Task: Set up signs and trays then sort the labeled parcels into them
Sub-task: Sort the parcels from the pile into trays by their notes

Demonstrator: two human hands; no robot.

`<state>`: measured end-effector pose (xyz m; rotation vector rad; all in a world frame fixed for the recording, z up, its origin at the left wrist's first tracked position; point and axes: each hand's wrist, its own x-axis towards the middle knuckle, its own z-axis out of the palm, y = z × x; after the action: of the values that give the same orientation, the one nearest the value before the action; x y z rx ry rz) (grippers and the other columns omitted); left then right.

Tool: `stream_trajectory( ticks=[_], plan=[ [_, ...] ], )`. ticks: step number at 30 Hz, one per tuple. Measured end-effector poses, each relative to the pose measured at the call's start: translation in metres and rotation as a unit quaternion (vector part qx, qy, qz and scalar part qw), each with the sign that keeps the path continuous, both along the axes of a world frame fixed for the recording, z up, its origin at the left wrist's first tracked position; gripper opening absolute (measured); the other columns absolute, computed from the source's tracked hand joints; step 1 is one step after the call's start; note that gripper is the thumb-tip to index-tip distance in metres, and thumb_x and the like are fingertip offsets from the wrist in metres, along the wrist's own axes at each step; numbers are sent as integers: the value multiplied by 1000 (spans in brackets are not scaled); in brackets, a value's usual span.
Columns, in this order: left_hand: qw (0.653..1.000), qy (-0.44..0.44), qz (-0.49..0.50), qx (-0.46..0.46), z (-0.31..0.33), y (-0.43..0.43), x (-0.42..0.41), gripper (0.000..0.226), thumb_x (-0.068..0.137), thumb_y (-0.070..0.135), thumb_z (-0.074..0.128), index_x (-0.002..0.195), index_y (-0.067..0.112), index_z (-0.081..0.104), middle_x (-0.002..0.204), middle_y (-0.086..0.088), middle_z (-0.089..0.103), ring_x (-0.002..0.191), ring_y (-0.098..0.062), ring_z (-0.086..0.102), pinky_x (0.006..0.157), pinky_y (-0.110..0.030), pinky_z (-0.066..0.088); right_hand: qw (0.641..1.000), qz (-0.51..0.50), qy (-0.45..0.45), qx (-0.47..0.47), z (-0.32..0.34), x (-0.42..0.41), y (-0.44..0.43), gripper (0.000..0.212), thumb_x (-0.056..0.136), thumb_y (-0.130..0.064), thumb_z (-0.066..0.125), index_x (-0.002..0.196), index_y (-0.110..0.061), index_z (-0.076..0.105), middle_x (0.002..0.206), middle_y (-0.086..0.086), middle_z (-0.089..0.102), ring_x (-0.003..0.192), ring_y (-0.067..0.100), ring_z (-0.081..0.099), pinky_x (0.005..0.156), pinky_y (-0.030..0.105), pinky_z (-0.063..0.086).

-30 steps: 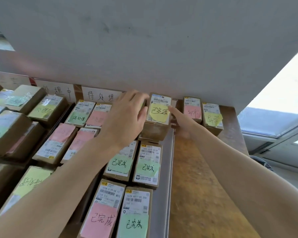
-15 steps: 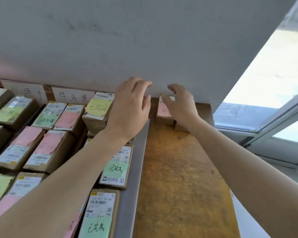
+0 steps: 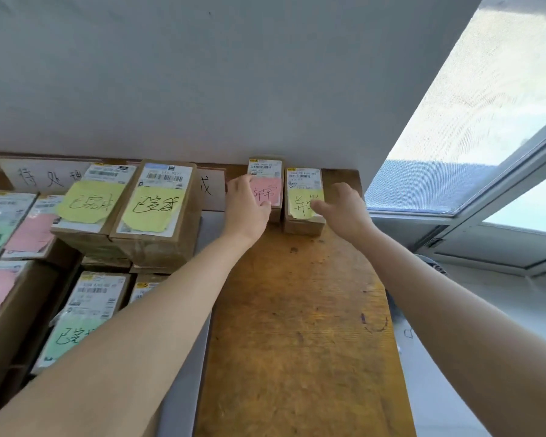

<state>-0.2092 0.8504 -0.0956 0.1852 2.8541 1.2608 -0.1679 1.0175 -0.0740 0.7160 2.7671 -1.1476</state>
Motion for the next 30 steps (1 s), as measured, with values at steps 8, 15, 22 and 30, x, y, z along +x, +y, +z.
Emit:
stream_trajectory(
  ticks=[8, 15, 22, 30],
  plan=[
    [982, -154, 106, 30, -42, 29, -40, 59, 83, 26, 70, 132, 10, 41, 130, -11, 47, 118, -26, 47, 83, -30, 45, 957, -100, -117, -246, -53, -29, 19, 71, 81, -39, 69, 140, -13, 39, 134, 3, 54, 116, 22, 52, 98, 44, 45],
    [948, -243, 143, 144, -46, 27, -29, 57, 86, 17, 67, 134, 11, 37, 132, -7, 50, 122, -24, 45, 86, -30, 37, 924, -164, -94, -333, -59, -32, 21, 60, 77, -23, 75, 129, -10, 50, 126, 4, 60, 118, 23, 53, 102, 43, 42],
    [927, -229, 155, 253, -17, 27, -7, 46, 93, 32, 56, 130, 15, 35, 124, -3, 50, 104, -15, 48, 90, -28, 41, 906, -191, -76, -369, -38, -7, 23, 38, 81, -8, 70, 114, -11, 52, 112, 8, 64, 97, 23, 62, 65, 33, 52],
    [910, -222, 105, 334, 46, 7, 41, 35, 91, 20, 57, 116, 16, 34, 112, -3, 53, 101, -13, 49, 95, -37, 50, 886, -208, 4, -414, 26, 56, 3, 15, 80, -2, 59, 93, -10, 56, 93, 9, 61, 64, 21, 57, 63, 33, 46]
  ],
)
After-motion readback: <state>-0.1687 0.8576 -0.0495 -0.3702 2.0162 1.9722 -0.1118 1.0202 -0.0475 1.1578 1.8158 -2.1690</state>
